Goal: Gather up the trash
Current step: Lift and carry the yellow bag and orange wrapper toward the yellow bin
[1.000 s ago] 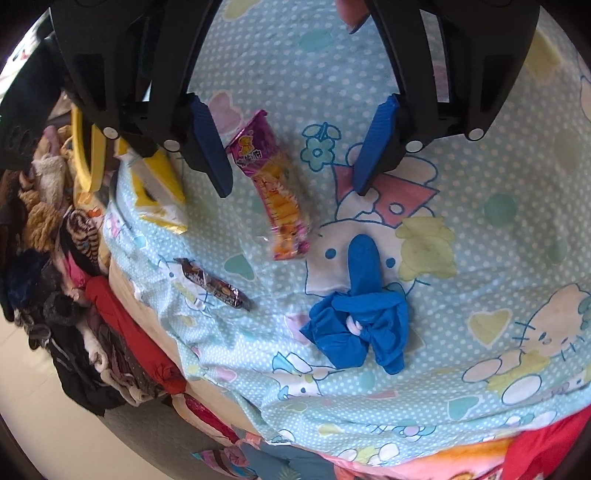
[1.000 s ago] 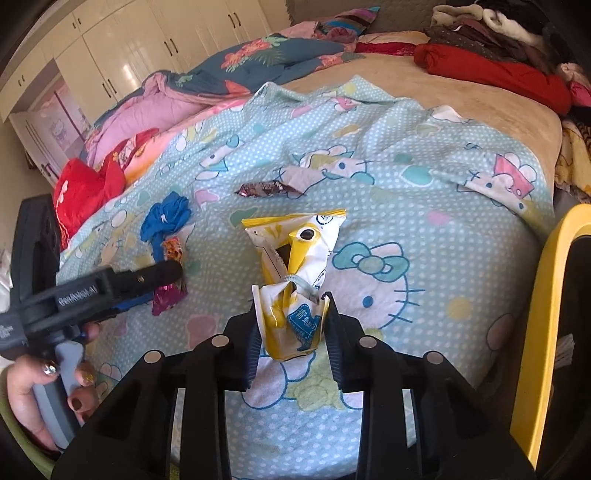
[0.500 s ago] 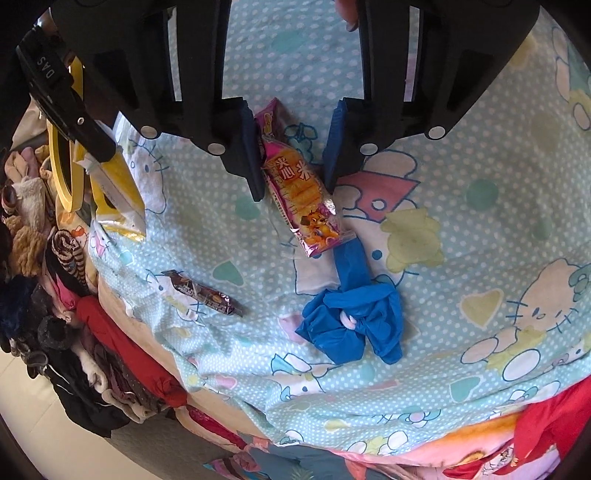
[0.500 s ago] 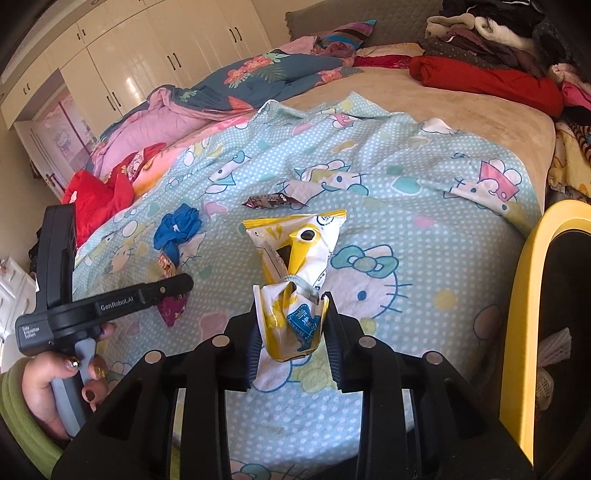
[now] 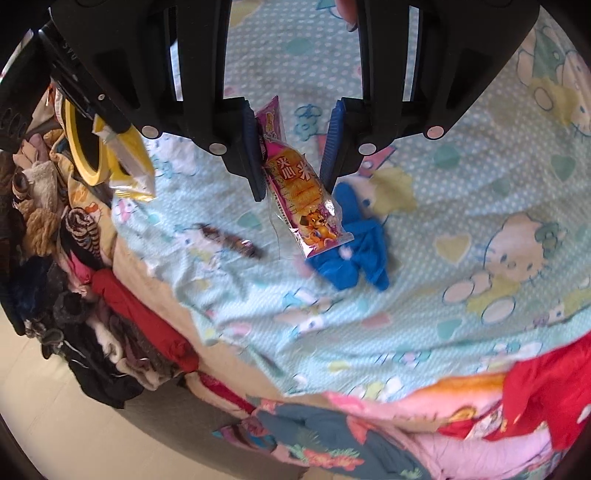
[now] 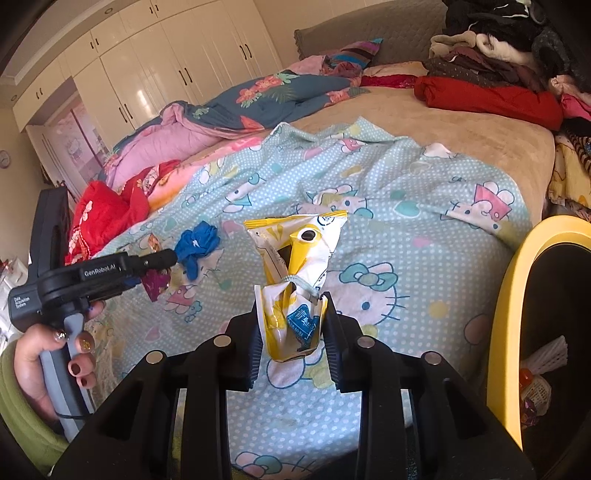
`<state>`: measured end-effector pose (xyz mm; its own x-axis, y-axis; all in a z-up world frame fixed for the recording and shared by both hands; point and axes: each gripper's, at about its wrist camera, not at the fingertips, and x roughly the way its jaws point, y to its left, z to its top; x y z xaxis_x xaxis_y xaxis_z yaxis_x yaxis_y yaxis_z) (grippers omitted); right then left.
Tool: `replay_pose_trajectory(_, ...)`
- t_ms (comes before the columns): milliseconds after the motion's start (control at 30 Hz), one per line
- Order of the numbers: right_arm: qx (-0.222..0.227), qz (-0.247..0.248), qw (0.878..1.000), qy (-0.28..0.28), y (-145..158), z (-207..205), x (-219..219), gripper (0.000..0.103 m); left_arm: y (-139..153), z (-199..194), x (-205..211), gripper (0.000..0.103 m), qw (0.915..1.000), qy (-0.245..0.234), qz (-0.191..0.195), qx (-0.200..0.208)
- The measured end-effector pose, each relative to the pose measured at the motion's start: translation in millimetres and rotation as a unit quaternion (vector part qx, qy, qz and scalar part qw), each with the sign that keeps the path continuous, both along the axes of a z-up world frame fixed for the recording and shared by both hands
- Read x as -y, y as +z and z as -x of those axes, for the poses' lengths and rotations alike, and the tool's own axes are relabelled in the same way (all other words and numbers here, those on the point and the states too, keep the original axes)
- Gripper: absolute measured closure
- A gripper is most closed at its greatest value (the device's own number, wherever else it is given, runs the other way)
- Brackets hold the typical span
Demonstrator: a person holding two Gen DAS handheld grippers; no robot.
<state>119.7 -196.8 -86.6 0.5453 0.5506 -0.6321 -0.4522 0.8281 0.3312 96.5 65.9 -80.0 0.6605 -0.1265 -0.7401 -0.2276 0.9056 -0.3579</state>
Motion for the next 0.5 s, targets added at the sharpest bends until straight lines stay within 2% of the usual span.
replay_pose_trajectory(167, 0.016, -0.006, 1.0, -0.006, 12.0, 2.3, 9.4, 0.075, 18.6, -1.7, 20.8, 0.08, 0.9993, -0.025, -0.011, 0.024)
replay_pose_trajectory(500, 0.033, -0.013, 0.999, -0.031, 26.2, 6.3, 38.4, 0.075, 33.2, -4.1, 59.0, 0.08, 0.9969, -0.064, -0.018, 0.041)
